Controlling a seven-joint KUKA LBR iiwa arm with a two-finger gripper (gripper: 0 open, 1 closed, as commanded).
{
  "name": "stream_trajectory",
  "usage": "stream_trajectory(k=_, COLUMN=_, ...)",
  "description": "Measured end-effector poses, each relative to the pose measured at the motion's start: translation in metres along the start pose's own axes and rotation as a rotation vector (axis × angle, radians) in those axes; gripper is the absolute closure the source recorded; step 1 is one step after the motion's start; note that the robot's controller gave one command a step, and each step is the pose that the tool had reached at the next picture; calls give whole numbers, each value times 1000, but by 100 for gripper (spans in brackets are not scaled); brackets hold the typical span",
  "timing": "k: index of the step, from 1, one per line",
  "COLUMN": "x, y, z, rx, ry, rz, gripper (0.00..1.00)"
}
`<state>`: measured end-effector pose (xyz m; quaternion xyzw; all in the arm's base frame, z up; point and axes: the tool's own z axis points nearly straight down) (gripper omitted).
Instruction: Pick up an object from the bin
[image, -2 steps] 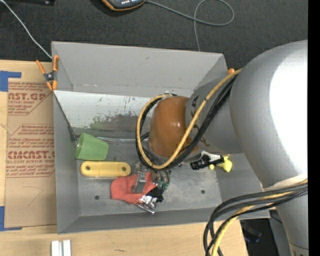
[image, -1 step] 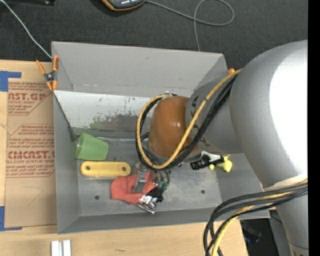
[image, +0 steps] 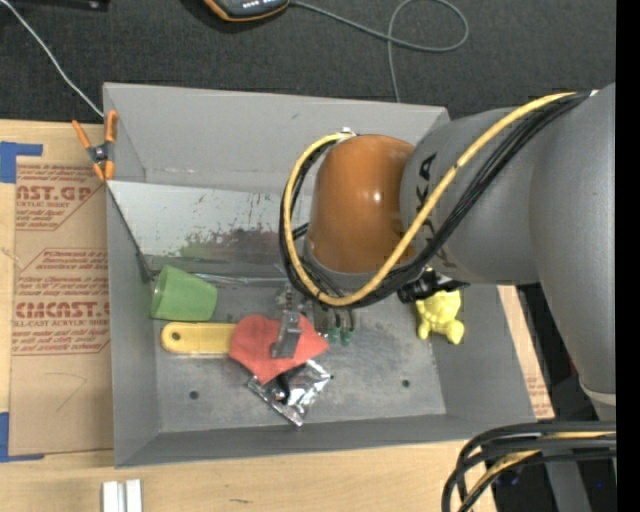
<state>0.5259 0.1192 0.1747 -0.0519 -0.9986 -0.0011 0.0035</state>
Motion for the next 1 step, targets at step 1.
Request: stream_trajectory(k=1, x=-23, y=3, z=-28, rx=-2, ry=-6, rz=-2, gripper=100)
